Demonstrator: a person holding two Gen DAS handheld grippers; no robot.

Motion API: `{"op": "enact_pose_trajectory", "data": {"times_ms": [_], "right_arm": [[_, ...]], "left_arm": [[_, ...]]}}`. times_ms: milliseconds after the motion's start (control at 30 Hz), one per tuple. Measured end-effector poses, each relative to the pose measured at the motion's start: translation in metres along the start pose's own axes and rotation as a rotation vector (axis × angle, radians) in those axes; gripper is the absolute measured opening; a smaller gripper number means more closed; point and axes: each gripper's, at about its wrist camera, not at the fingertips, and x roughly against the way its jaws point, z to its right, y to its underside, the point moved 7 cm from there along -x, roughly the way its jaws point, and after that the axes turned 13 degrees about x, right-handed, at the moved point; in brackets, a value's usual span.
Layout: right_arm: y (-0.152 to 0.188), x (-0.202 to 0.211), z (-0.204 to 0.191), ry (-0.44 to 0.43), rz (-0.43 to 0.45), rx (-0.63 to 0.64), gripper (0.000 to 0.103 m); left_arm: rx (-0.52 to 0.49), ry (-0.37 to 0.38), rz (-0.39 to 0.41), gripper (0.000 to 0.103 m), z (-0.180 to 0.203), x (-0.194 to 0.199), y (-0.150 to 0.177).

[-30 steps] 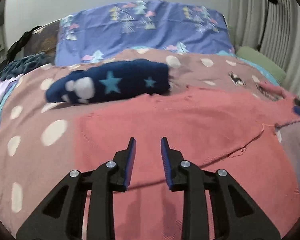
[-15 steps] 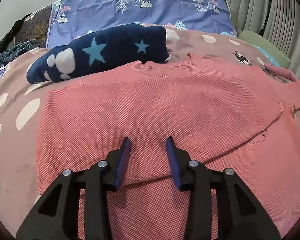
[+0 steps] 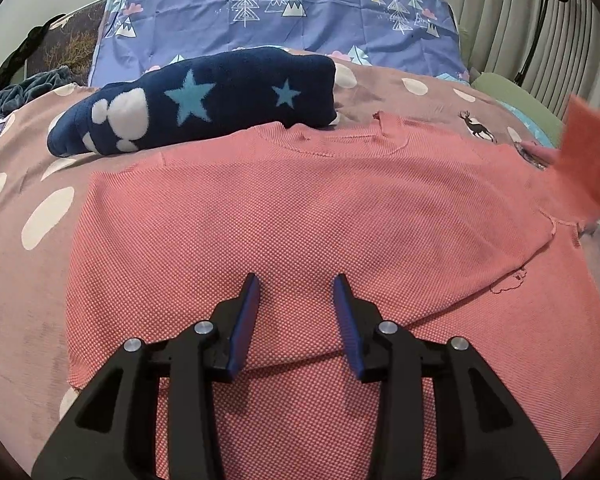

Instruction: Fold small clothes

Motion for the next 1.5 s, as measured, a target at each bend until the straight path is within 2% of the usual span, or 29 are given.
{"op": "enact_pose_trajectory", "data": {"times_ms": [33,100,200,300,367,433,633,667,733,800,900,933,967,1000,1033,1067,1100,1167,1267,1300,1333,1367,1400,1500], "right_arm": [[0.011,-0.015,-0.028,-0.07,-0.041,0.042,0.004],[0.042,-0.038,-0.067,-0.155,-0.127,0.103,0.004],[0.095,-0.082,-0.099,-0.192,-0.278,0.176,0.004],[0.153,-0.108,-0.091,-0.174,-0.437,0.186,0.004],[0.18,-0.116,-0.073,-0.155,-0.503,0.154,0.005],[0.194,-0.117,-0.06,-0.157,-0.529,0.116,0.004],[0.202,-0.098,-0.061,-0.2,-0.505,0.082,0.009],[0.202,-0.089,-0.06,-0.194,-0.493,0.084,0.021],[0.187,-0.086,-0.062,-0.176,-0.428,0.085,0.035],[0.175,-0.09,-0.061,-0.16,-0.401,0.059,0.035],[0.17,-0.105,-0.061,-0.179,-0.42,-0.047,0.032],[0.169,-0.107,-0.069,-0.219,-0.421,-0.055,0.032],[0.168,-0.106,-0.085,-0.295,-0.422,-0.031,0.035],[0.17,-0.102,-0.109,-0.408,-0.431,0.041,0.038],[0.172,-0.095,-0.125,-0.464,-0.444,0.124,0.045],[0.174,-0.088,-0.135,-0.474,-0.445,0.212,0.048],[0.174,-0.081,-0.14,-0.44,-0.434,0.314,0.048],[0.174,-0.073,-0.129,-0.368,-0.432,0.377,0.049],[0.176,-0.065,-0.094,-0.308,-0.445,0.295,0.051],[0.178,-0.063,-0.083,-0.295,-0.45,0.271,0.051],[0.181,-0.061,-0.071,-0.28,-0.458,0.247,0.051],[0.188,-0.059,-0.061,-0.266,-0.47,0.223,0.046],[0.195,-0.062,-0.051,-0.258,-0.482,0.189,0.037],[0.193,-0.063,-0.049,-0.267,-0.474,0.169,0.036]], "left_arm": [[0.003,0.004,0.0,0.041,-0.001,0.0,0.0],[0.012,0.018,-0.002,0.041,-0.002,0.0,0.0],[0.037,0.055,-0.007,0.043,-0.005,0.001,-0.001],[0.061,0.091,-0.011,0.044,-0.007,0.002,-0.001],[0.074,0.107,-0.014,0.044,-0.007,0.002,-0.001],[0.078,0.114,-0.015,0.045,-0.007,0.002,-0.001],[0.049,0.103,-0.015,0.051,-0.002,0.002,0.0],[0.047,0.101,-0.015,0.051,-0.001,0.002,0.0],[0.045,0.099,-0.016,0.051,-0.002,0.003,0.0],[0.043,0.096,-0.017,0.051,-0.001,0.002,0.0],[0.051,0.106,-0.015,0.051,-0.001,0.003,-0.001],[0.06,0.115,-0.014,0.051,-0.003,0.004,-0.001],[0.072,0.128,-0.013,0.051,-0.004,0.004,-0.001],[0.091,0.148,-0.015,0.051,-0.007,0.005,-0.002],[0.1,0.157,-0.017,0.051,-0.007,0.005,-0.001],[0.111,0.169,-0.018,0.051,-0.009,0.005,-0.002],[0.116,0.176,-0.019,0.051,-0.009,0.005,-0.002],[0.129,0.192,-0.02,0.051,-0.01,0.005,-0.002],[0.163,0.242,-0.018,0.057,-0.011,0.01,-0.003],[0.192,0.285,-0.019,0.062,-0.011,0.014,-0.003],[0.218,0.327,-0.024,0.063,-0.011,0.017,-0.003],[0.237,0.355,-0.03,0.063,-0.01,0.018,-0.002],[0.267,0.39,-0.045,0.063,-0.009,0.018,-0.001],[0.283,0.426,-0.074,0.063,0.003,0.016,0.0]]}}
